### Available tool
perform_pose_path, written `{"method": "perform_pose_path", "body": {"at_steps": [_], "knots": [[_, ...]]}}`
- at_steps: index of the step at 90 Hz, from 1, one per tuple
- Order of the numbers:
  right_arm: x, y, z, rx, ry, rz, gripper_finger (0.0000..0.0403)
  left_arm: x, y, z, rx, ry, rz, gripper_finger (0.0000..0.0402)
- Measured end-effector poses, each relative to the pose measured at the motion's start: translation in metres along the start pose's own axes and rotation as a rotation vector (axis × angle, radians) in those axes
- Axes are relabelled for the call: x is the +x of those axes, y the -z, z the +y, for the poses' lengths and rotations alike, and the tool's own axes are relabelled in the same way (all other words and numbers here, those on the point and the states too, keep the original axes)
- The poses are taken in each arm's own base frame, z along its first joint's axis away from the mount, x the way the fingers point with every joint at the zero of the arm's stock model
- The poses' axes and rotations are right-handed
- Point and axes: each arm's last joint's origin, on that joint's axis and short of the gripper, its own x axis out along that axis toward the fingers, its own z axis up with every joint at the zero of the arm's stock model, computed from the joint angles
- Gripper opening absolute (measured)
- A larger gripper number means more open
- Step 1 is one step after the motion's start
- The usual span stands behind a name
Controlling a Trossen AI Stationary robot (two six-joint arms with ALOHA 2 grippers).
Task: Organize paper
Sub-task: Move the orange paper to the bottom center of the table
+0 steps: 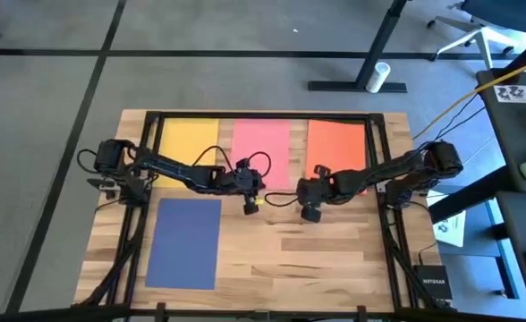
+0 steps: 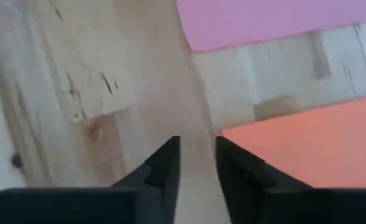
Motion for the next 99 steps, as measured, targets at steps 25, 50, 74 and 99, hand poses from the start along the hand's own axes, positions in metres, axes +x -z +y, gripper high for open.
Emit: {"method": "perform_pose_path", "body": {"at_steps": [25,50,74,99], "knots": [[0.022,0.003,0.004,-0.048,0.113,0.049,0.0162,0.0,0.0,0.0,0.009,0.001,-0.002,0.0],[0.04,0.002,0.005,-0.048,0.17,0.067,0.0148,0.0,0.0,0.0,0.017,0.001,-0.003,0.0],[0.045,0.0,0.004,-0.033,0.153,0.073,0.0011,0.0,-0.001,0.0,0.017,0.001,-0.005,0.0],[0.023,-0.007,0.016,-0.041,0.024,0.019,0.0001,-0.001,0.0,-0.002,0.021,0.004,-0.005,0.0]]}}
